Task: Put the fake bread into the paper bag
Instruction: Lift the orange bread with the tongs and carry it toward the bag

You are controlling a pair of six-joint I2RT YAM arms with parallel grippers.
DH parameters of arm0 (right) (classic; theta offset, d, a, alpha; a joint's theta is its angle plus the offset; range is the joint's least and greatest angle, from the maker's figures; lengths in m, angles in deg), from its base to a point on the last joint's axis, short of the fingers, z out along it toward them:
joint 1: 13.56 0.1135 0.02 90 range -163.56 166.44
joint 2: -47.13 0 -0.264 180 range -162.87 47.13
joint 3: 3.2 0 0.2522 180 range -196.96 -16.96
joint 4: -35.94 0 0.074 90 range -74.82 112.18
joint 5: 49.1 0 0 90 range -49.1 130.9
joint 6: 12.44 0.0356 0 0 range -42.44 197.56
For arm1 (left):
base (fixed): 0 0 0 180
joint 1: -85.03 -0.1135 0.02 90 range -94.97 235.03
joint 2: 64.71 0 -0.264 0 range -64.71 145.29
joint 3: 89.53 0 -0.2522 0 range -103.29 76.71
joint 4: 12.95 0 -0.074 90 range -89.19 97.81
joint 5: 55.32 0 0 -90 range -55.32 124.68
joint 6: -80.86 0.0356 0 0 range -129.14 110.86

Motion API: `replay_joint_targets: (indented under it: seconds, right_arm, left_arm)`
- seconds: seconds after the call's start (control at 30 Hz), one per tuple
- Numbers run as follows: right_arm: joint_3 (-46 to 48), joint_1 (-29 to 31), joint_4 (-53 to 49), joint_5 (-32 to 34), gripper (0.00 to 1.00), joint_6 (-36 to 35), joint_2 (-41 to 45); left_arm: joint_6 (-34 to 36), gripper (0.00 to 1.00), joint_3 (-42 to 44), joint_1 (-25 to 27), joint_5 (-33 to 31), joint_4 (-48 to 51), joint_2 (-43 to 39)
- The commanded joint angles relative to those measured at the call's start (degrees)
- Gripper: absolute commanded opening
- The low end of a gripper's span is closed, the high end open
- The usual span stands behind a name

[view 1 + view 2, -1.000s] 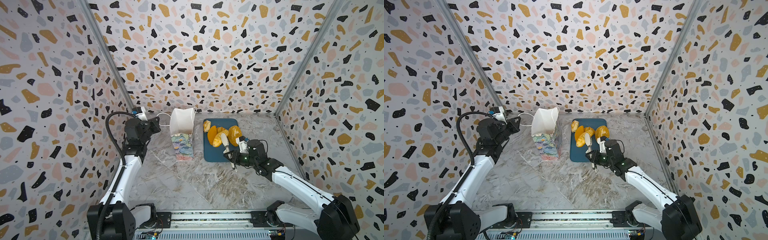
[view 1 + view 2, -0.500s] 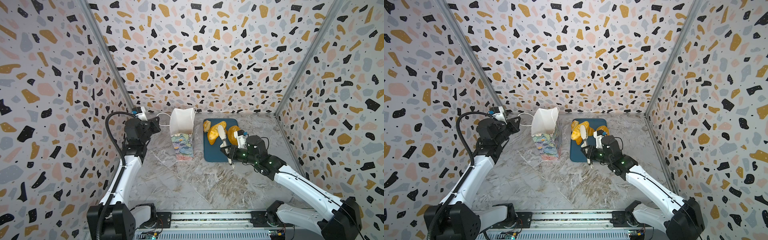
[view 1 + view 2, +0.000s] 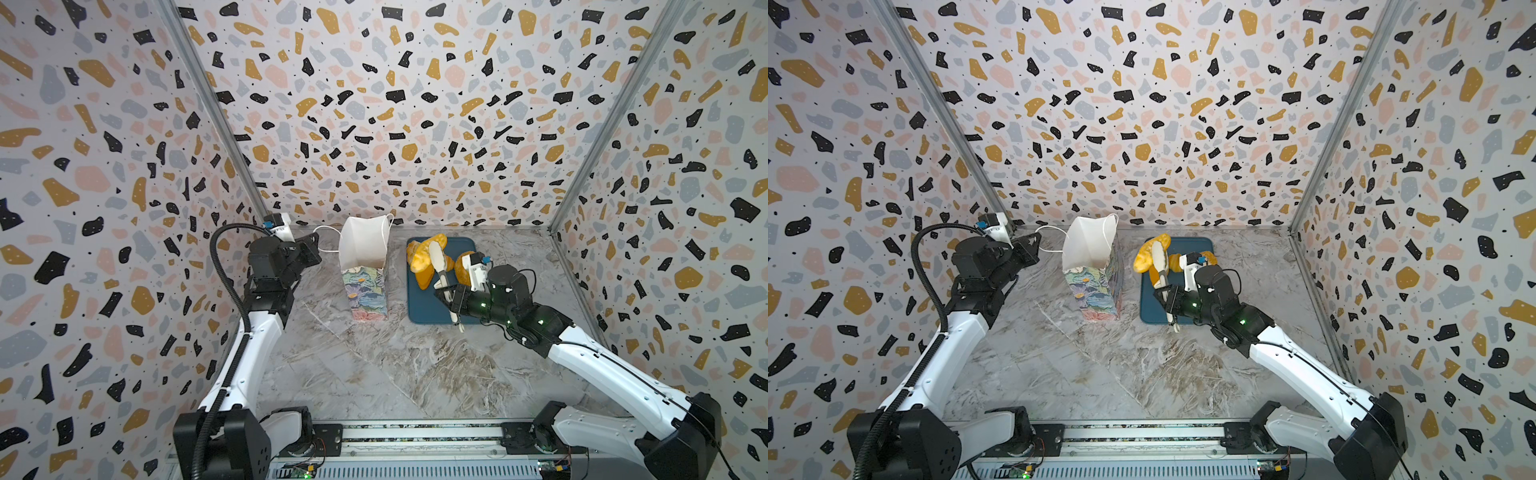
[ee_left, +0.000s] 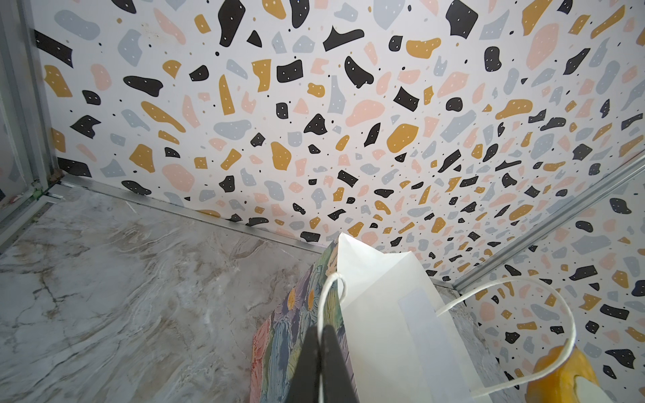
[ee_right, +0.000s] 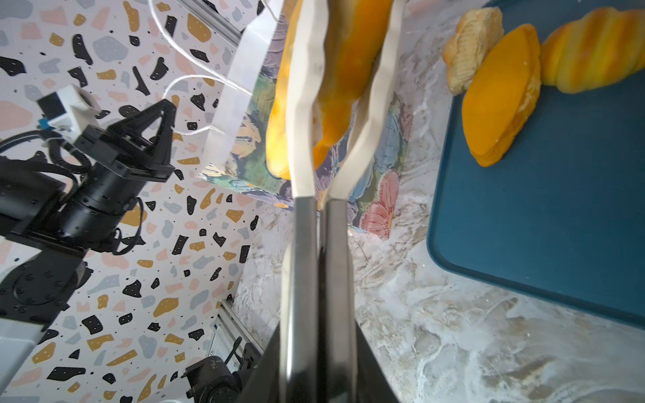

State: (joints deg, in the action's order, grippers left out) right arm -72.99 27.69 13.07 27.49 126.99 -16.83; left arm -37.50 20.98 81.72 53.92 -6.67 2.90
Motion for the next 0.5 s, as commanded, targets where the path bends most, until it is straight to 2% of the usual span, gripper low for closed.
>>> replay_joint_targets:
  seconds: [0.0, 0.47]
  right_arm:
    - [-4.1, 1.2, 0.9, 2.2, 0.21, -1.7, 0.1]
    - [-16.9, 4.0, -2.4, 5.1, 0.21, -6.9, -7.4]
  left_arm:
    - [-0.6, 0.00, 0.3, 0.1, 0.9, -2.2, -0.9]
    - [-0.9, 0.00, 0.4, 0.1, 1.0, -2.4, -0.8]
